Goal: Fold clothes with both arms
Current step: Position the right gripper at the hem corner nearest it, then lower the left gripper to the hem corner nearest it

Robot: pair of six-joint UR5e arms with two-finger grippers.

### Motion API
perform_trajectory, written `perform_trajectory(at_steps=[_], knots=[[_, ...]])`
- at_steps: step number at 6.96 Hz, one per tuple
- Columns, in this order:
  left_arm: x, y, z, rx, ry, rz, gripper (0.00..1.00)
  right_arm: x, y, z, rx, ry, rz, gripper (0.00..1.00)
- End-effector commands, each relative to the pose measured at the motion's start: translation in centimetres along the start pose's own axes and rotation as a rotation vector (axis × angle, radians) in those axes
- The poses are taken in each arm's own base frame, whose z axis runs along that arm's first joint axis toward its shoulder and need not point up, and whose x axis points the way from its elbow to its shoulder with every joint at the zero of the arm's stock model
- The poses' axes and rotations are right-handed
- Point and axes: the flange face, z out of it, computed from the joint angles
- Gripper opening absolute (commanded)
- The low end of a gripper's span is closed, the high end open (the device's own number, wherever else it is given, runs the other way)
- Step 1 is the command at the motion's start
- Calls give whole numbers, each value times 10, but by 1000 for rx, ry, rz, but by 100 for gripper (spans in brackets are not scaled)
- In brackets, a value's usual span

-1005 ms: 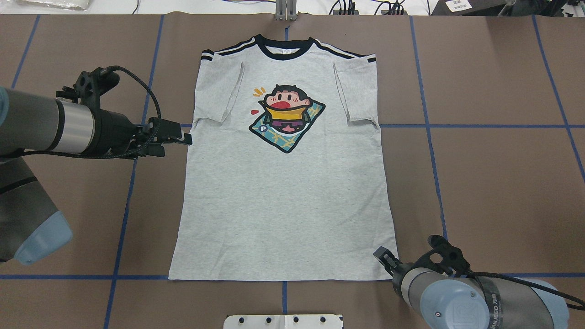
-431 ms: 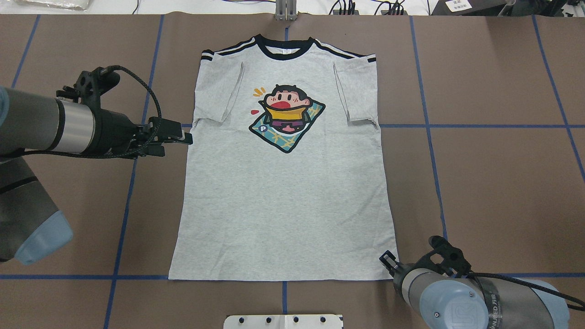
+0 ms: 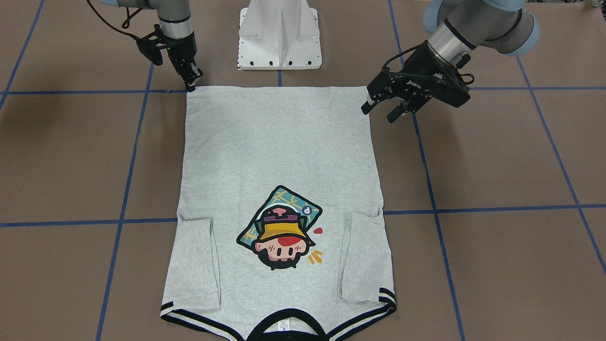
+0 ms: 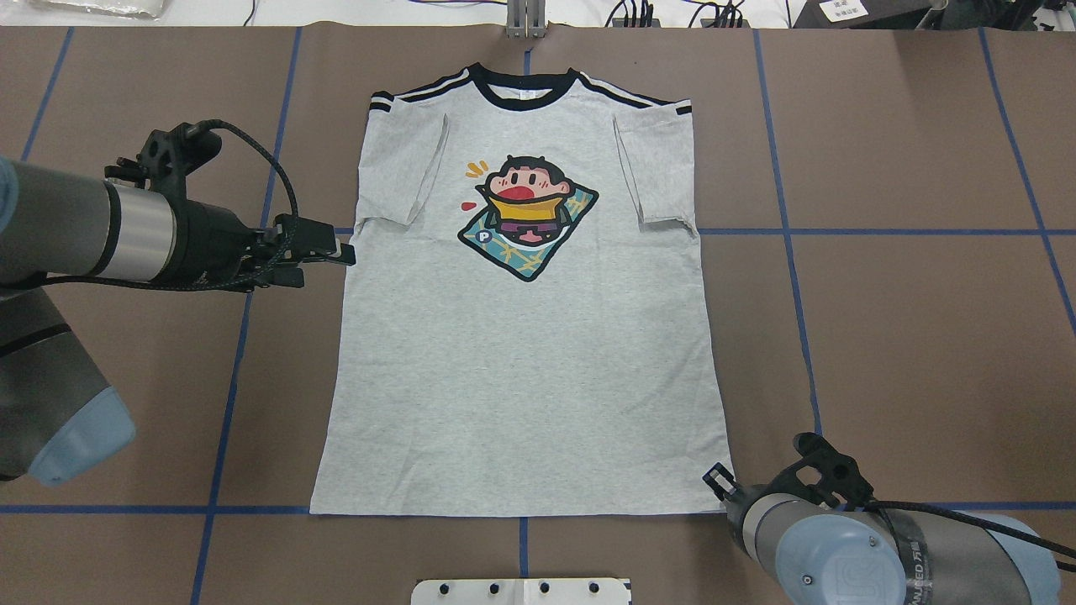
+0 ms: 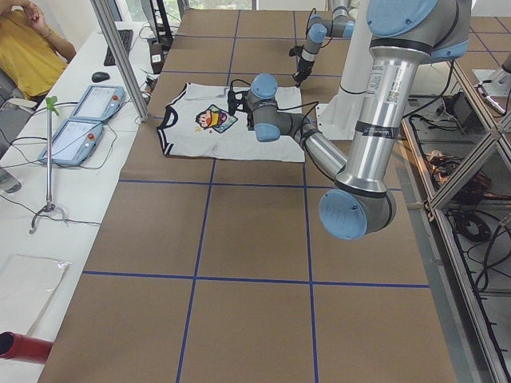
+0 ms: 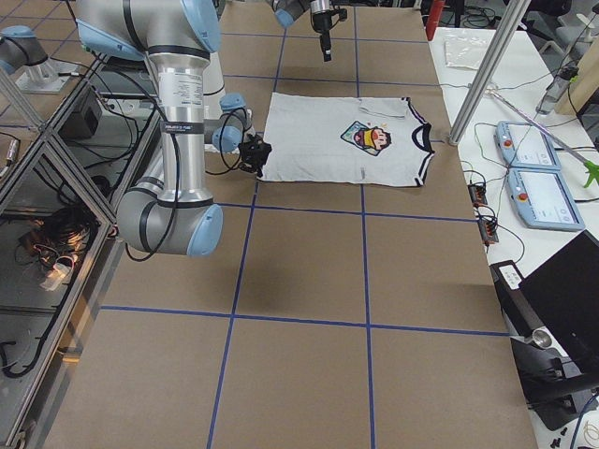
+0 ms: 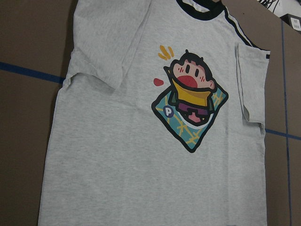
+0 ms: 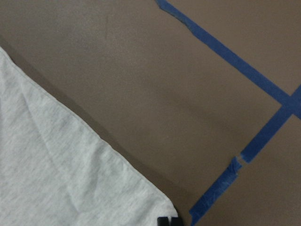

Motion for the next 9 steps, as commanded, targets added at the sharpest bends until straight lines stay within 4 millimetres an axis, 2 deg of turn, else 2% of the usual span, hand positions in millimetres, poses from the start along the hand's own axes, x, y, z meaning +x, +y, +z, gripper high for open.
perform_trajectory(at_steps=[1, 2, 3, 4, 5, 6, 8, 9], knots=[[7, 12, 4, -23, 9, -115, 88, -2, 0, -13, -7, 6, 0, 0], [6, 42, 26, -78, -15, -176, 87, -3, 1, -18, -20, 2, 0, 0], [14, 85, 51, -74, -50, -228, 87, -4, 4, -19, -25, 0, -1, 0], [-11, 119, 70, -76, -135, -231, 88, -6, 6, -20, -29, -4, 0, 0], [-41, 129, 58, -76, -183, -236, 100, -6, 7, -20, -32, -3, -1, 0], [-61, 133, 57, -79, -226, -244, 100, -6, 8, -21, -35, -4, -1, 0], [-73, 165, 78, -111, -313, -339, 99, -3, 9, -13, -31, 6, -18, 0], [-70, 176, 90, -61, -374, -327, 98, -1, 15, -13, -39, 5, -30, 0]])
